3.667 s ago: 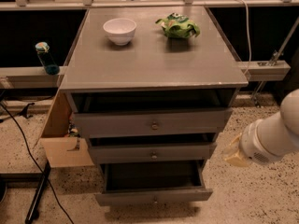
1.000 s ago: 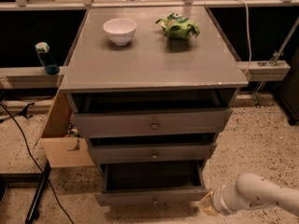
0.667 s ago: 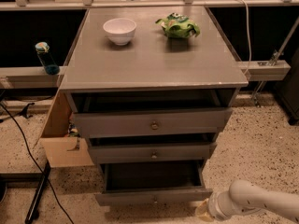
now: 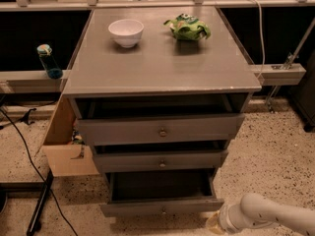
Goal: Close bottom drawer
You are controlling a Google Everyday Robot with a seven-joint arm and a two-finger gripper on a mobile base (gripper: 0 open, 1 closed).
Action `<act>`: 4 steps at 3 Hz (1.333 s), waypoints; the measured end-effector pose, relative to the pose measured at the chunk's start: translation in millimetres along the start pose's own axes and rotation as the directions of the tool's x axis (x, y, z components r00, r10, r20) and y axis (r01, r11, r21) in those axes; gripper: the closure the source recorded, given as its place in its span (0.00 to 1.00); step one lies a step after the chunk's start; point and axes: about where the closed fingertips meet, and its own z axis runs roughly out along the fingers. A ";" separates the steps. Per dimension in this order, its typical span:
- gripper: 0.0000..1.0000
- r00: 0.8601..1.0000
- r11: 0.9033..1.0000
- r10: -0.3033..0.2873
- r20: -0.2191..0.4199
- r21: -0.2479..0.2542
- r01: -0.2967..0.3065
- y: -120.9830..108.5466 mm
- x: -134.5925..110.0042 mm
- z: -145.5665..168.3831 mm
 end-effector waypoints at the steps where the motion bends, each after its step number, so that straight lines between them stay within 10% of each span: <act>1: 1.00 1.000 1.000 -0.016 0.023 0.010 0.016 -13.2 11.6 28.2; 4: 1.00 0.994 0.995 -0.089 0.070 -0.034 0.091 -34.4 0.3 109.1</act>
Offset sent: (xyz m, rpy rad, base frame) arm 0.0426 0.0135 -0.0962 0.0650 -0.0604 0.0380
